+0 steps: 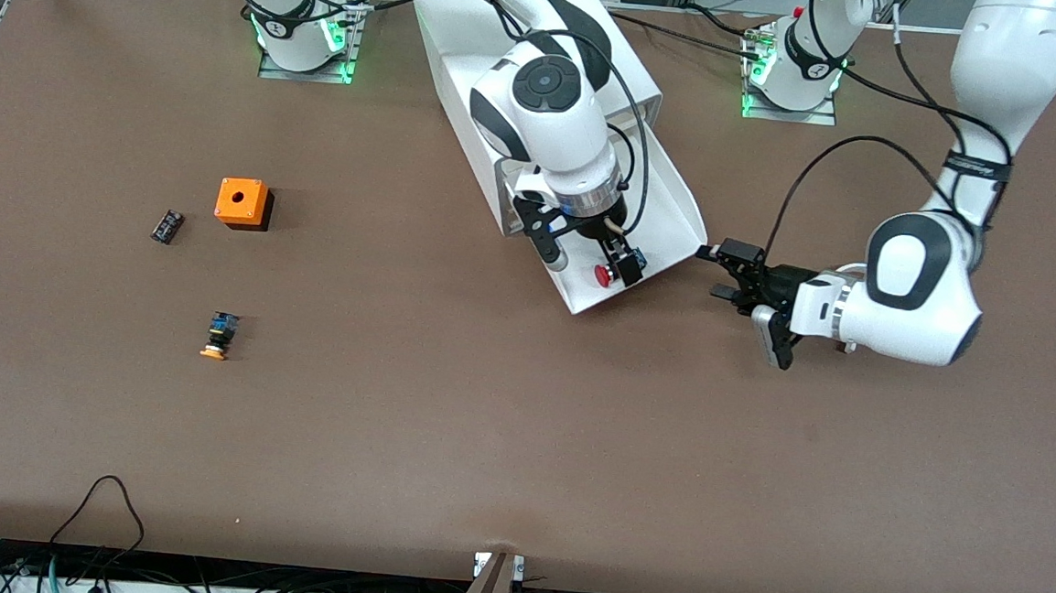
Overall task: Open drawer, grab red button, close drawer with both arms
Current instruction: 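Pull the drawer further out while the right gripper reaches into it, then release the drawer handle and draw the left gripper back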
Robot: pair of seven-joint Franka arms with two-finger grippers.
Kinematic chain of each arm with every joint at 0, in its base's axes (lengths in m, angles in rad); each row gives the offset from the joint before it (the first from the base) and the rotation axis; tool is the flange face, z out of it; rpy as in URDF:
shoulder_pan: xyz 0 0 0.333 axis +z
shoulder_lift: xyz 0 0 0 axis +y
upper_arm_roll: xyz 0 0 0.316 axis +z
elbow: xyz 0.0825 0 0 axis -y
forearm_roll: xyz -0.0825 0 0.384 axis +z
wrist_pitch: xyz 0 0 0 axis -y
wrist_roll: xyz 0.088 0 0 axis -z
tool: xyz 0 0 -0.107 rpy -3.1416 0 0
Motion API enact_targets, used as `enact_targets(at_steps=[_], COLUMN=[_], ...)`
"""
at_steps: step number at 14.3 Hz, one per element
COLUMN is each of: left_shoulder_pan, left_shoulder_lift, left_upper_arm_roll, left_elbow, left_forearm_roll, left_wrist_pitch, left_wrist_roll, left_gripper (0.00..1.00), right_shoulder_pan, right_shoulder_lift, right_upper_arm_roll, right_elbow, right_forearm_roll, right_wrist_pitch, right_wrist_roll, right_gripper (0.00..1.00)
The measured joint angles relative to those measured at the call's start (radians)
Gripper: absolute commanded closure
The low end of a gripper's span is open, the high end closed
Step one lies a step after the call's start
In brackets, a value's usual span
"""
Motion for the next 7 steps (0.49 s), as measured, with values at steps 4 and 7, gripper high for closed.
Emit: enact_targets(at_steps=[4, 7], left_shoulder_pan=[0.0, -0.013], left_shoulder_lift=[-0.019, -0.029], left_upper_arm_roll=[-0.007, -0.019], left_elbow=[0.172, 0.268], left_forearm_roll=[0.258, 0.433], left_wrist_pitch=[-0.127, -0.179], left_wrist_roll=[-0.227, -0.381], left_gripper=[0.0, 0.0], right_shoulder_pan=[0.017, 0.019], right_shoulder_lift=[0.036, 0.054], right_upper_arm_roll=[0.0, 0.0], right_elbow=[0.001, 0.001], right_forearm_roll=[0.0, 0.0], right_wrist_pitch=[0.025, 0.038], right_wrist_roll=[0.02, 0.029], right_gripper=[0.01, 0.01])
